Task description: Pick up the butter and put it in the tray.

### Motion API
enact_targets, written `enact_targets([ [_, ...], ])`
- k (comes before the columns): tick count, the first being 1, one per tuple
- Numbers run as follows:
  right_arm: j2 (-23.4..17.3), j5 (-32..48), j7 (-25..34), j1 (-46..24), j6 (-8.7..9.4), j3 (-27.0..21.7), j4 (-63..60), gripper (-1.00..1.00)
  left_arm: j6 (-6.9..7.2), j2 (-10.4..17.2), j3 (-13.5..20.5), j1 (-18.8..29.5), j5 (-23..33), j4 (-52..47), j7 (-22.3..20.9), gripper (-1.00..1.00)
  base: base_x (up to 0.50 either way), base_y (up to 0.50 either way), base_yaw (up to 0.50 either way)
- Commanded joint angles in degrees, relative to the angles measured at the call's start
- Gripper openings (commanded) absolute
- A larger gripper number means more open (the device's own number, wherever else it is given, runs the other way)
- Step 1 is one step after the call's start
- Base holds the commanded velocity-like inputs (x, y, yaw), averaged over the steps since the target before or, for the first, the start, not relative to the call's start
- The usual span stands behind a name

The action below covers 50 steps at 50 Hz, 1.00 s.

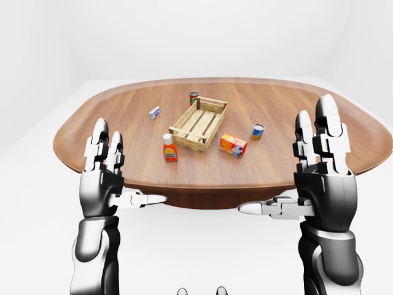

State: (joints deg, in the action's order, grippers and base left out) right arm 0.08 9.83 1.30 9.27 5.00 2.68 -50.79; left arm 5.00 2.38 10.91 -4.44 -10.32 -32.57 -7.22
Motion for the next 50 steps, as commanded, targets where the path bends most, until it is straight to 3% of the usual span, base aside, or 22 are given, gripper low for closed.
enact_targets([
  [1,0.0,-1.5,0.0,0.3,0.00,-0.1,0.8,1.00,0.00,-0.4,0.0,0.1,0.0,-0.1,-0.1,1.00,0.45,0.00,0.00],
  [31,-0.4,-1.9,-0.2,0.7,0.00,1.0,0.1,1.00,0.00,-0.2,0.2,0.2,-0.3,-0.4,-0.2,1.00,0.50,0.00,0.00],
  [50,-0.4,-1.9,-0.1,0.5,0.00,0.6,-0.8,1.00,0.00,-0.1,0.8,0.4,-0.7,-1.0,0.0,1.00,0.50,0.16,0.00],
])
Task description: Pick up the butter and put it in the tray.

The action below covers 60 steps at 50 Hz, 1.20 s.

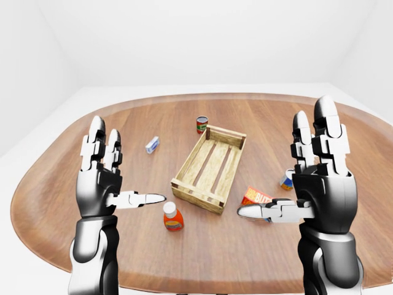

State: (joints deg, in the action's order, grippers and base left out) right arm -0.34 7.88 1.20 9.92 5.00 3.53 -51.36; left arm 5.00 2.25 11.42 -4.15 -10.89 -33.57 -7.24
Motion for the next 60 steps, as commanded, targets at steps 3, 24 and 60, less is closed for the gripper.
enact_targets([
  [3,0.1,0.0,-0.1,-0.2,0.00,-0.2,-0.1,1.00,0.00,0.1,0.3,0.3,-0.2,0.3,0.0,1.00,0.50,0.18,0.00],
  [24,0.6,-3.7,-2.2,-0.3,0.00,-3.0,-0.2,1.00,0.00,0.1,0.9,-0.5,-1.3,-3.1,-0.3,1.00,0.06,0.02,0.00],
  [60,17.2,39.3,38.8,-8.6,0.00,-31.7,-8.6,1.00,0.00,0.6,4.0,0.3,-5.0,-8.1,-0.5,1.00,0.00,0.00,0.00],
])
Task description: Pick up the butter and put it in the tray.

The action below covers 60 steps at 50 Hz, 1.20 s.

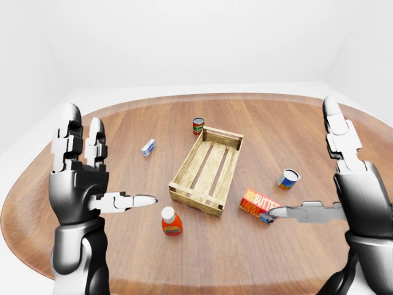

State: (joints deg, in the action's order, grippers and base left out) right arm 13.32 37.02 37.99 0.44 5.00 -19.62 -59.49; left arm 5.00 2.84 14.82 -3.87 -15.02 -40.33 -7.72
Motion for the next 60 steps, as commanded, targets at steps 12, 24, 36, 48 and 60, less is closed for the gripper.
enact_targets([
  [12,1.6,0.3,2.0,14.3,0.00,-11.6,-0.5,1.00,0.00,0.2,1.0,0.4,-1.1,-1.2,0.2,1.00,0.00,0.00,0.00],
  [24,-3.5,-3.1,2.0,21.0,0.00,-4.3,3.6,1.00,0.00,0.4,1.2,0.7,-1.4,-1.0,0.4,1.00,0.00,0.00,0.00],
  [36,-6.2,-1.7,-0.2,23.0,0.00,1.8,12.1,1.00,0.00,0.7,1.9,0.9,-2.1,-1.3,0.7,1.00,0.00,0.00,0.00],
  [48,-8.7,-2.7,-1.7,22.7,0.00,2.0,20.9,1.00,0.00,0.6,1.8,0.8,-1.8,-1.2,0.6,1.00,0.00,0.00,0.00],
  [60,-9.9,-2.4,-0.6,22.0,0.00,0.1,24.6,1.00,0.00,0.7,1.8,1.0,-1.8,-0.8,0.7,1.00,0.00,0.00,0.00],
])
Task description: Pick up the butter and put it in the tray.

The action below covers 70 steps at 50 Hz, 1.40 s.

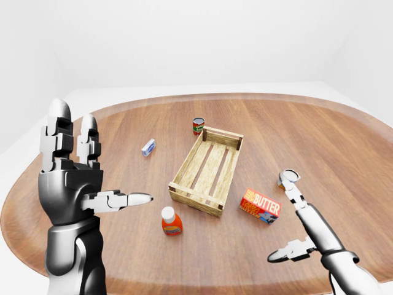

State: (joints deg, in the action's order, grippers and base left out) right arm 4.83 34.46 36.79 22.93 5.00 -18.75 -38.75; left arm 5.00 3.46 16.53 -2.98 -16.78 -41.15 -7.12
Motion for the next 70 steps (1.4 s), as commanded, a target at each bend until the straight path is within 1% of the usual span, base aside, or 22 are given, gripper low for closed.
enact_targets([
  [1,-1.5,0.4,0.8,-0.6,0.00,-0.8,3.7,1.00,0.00,0.1,0.0,0.0,0.0,-0.1,0.1,1.00,0.00,0.00,0.00],
  [8,-2.3,0.8,1.4,-2.1,0.00,-0.5,5.6,1.00,0.00,-0.3,-0.7,-0.4,0.7,0.5,-0.2,1.00,0.00,0.00,0.00],
  [11,-3.4,1.5,1.7,-3.1,0.00,0.1,6.9,1.00,0.00,-0.6,-1.4,-1.2,1.2,-0.4,-0.4,1.00,0.00,0.00,0.00],
  [14,-3.9,2.0,2.2,-3.7,0.00,0.5,6.7,1.00,0.00,-0.5,-1.2,-1.0,1.0,-0.5,-0.4,1.00,0.00,0.00,0.00],
  [17,-4.9,2.3,2.2,-4.8,0.00,1.2,8.4,1.00,0.00,-0.2,-0.3,-0.2,0.4,-0.3,-0.3,1.00,0.00,0.00,0.00],
  [23,-6.5,3.4,2.7,-5.8,0.00,2.1,10.0,1.00,0.00,-0.1,0.0,-0.1,-0.1,-0.8,0.0,1.00,0.00,0.00,0.00],
  [34,-8.9,4.5,3.2,-7.5,0.00,0.7,15.7,1.00,0.00,0.2,0.2,0.4,-0.2,0.0,0.3,1.00,0.00,0.00,0.00],
  [38,-9.9,3.6,3.2,-8.8,0.00,-0.7,19.1,1.00,0.00,0.1,-0.1,0.3,0.1,0.5,0.2,1.00,0.00,0.00,0.00],
  [44,-10.4,3.8,3.2,-9.2,0.00,-0.6,19.7,1.00,0.00,0.1,-0.1,0.3,0.1,0.4,0.2,1.00,0.00,0.00,0.00],
  [48,-12.0,3.6,3.2,-10.7,0.00,-1.2,22.1,1.00,0.00,0.2,0.1,0.3,-0.1,0.7,0.0,1.00,0.00,0.00,0.00],
  [59,-14.3,5.5,3.2,-12.0,0.00,-1.3,24.9,1.00,0.00,0.3,0.2,0.3,-0.3,0.5,0.1,1.00,0.00,0.00,0.00],
  [70,-16.9,6.8,3.2,-15.1,0.00,-1.3,30.2,1.00,0.00,0.2,0.1,0.3,-0.2,0.8,0.2,1.00,0.00,0.00,0.00],
])
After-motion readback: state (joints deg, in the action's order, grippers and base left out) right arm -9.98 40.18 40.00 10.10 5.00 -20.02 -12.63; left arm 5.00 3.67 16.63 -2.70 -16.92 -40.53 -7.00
